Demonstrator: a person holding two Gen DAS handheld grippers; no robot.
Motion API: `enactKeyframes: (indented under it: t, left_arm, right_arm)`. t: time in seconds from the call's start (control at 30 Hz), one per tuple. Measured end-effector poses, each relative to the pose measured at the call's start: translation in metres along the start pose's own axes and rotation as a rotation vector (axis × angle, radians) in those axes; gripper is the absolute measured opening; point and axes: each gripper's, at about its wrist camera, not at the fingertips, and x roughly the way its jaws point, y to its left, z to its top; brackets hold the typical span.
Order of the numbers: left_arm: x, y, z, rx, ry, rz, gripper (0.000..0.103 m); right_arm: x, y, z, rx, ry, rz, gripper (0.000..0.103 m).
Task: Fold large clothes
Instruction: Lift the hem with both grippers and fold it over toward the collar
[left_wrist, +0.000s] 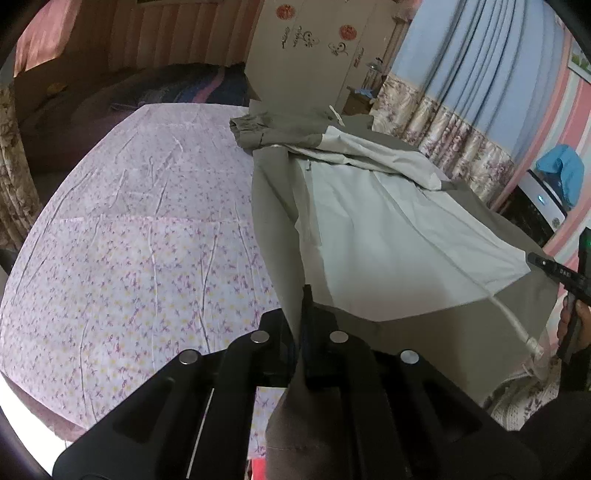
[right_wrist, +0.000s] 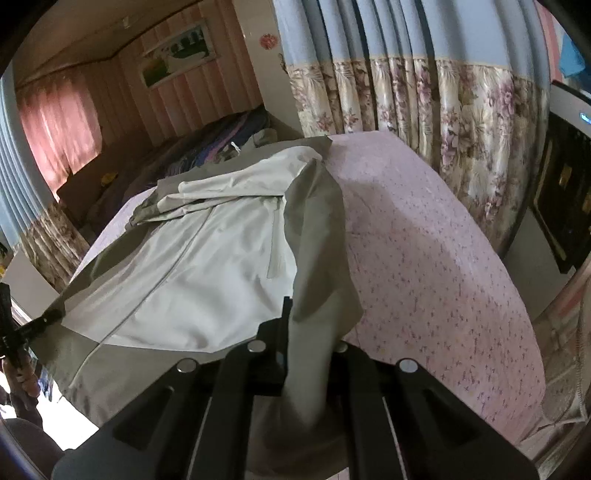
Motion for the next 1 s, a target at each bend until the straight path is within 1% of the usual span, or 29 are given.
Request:
enactKeyframes:
  t: [0.1,0.2,0.23,0.33,0.47,0.5,0.6,0.63,0.7,0.8,0.83,0.9,0.93,0.97,1.0]
  left_arm:
    - [0.000,-0.009,0.009,0.026,-0.002,0.009,0.003]
    - [-0.010,-0.020,0.027,0.060,-0.043,0.014,0.003]
    - [-0.014,-0.023,0.037,0.067,-0.070,0.006,0.003]
    - [-0.019,-0.021,0.069,0.053,-0.112,-0.028,0.003]
    - [-0.011,-0.015,0.113,0.044,-0.143,-0.036,0.004]
    - [-0.006,-0.013,0.125,0.046,-0.146,-0.032,0.004]
    - [0.013,-0.013,0.163,0.063,-0.144,0.002,0.004]
    - [0.024,-0.016,0.181,0.089,-0.142,0.027,0.004]
    - [0.040,-0.019,0.205,0.127,-0.137,0.053,0.004]
    - [0.070,-0.021,0.248,0.164,-0.134,0.110,0.004]
    - [0.084,-0.019,0.268,0.174,-0.137,0.133,0.004]
    - [0.107,-0.011,0.298,0.174,-0.139,0.158,0.005]
    - [0.128,-0.004,0.318,0.165,-0.131,0.165,0.006]
    - [0.142,0.000,0.329,0.160,-0.119,0.170,0.006]
    - [0.172,0.008,0.346,0.147,-0.093,0.191,0.006]
  right_arm:
    - [0.004,0.004,0.008,0.004,-0.026,0.019,0.004]
    - [-0.002,0.014,0.025,-0.014,-0.078,0.031,0.004]
    - [-0.002,0.015,0.031,-0.011,-0.091,0.036,0.004]
    - [-0.002,0.014,0.053,0.014,-0.130,0.061,0.004]
    - [0.008,0.007,0.090,0.064,-0.153,0.084,0.004]
    - [0.015,0.004,0.105,0.074,-0.156,0.085,0.004]
    - [0.035,0.006,0.139,0.062,-0.154,0.080,0.004]
    - [0.044,0.008,0.154,0.050,-0.150,0.081,0.004]
    - [0.061,0.012,0.183,0.030,-0.151,0.085,0.004]
    - [0.094,0.023,0.242,-0.019,-0.160,0.069,0.004]
    - [0.102,0.024,0.257,-0.027,-0.159,0.065,0.004]
    - [0.130,0.025,0.293,-0.022,-0.150,0.061,0.004]
    - [0.148,0.025,0.311,-0.026,-0.137,0.048,0.004]
    - [0.172,0.027,0.328,-0.037,-0.116,0.025,0.004]
    - [0.203,0.030,0.344,-0.053,-0.082,-0.008,0.004]
